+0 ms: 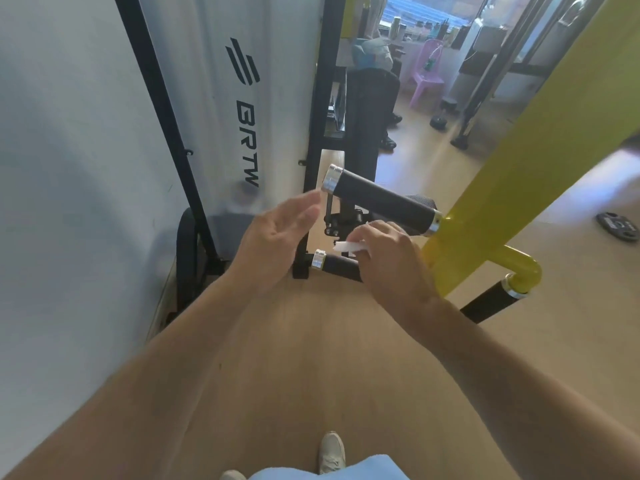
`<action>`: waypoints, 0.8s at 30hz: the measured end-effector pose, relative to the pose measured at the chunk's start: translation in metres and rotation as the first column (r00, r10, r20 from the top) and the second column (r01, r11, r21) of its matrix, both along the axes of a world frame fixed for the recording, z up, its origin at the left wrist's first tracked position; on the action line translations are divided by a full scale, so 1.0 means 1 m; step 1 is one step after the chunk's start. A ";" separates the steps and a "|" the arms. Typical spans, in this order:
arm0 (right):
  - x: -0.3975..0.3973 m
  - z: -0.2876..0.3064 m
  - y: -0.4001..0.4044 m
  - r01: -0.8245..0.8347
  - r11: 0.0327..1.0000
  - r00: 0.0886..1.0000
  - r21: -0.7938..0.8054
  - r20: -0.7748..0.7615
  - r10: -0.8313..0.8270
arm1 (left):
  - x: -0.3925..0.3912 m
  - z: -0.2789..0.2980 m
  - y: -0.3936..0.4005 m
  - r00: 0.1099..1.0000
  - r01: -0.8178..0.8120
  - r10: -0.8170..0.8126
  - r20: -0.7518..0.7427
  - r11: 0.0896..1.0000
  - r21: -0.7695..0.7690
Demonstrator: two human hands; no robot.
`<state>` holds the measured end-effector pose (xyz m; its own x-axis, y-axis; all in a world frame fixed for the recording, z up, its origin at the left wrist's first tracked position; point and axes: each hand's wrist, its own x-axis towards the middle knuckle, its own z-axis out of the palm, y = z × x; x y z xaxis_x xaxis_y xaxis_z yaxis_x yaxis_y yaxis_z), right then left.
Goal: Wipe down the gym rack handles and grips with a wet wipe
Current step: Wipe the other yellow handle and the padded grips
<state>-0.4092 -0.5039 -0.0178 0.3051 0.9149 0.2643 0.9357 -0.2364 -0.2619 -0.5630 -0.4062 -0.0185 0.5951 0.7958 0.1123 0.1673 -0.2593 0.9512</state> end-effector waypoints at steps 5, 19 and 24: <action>-0.006 -0.033 0.007 0.040 0.986 0.994 -0.160 -0.095 -0.056 | 0.006 -0.050 0.002 0.995 -0.080 0.075 -0.065 0.993 -0.084; -0.003 -0.016 -0.001 0.124 0.893 0.963 -0.432 0.271 -0.003 | 0.021 -0.082 -0.001 0.998 -0.057 0.053 -0.045 0.994 -0.088; -0.027 -0.003 -0.001 -0.052 0.919 0.976 -0.390 -0.213 -0.035 | 0.021 -0.083 -0.001 0.998 -0.062 0.061 -0.017 0.991 -0.121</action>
<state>-0.4358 -0.5045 -0.0212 0.3054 0.9341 -0.1849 0.8713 -0.3524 -0.3415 -0.5422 -0.4076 -0.1012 0.5453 0.8382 0.0050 0.1919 -0.1306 0.9727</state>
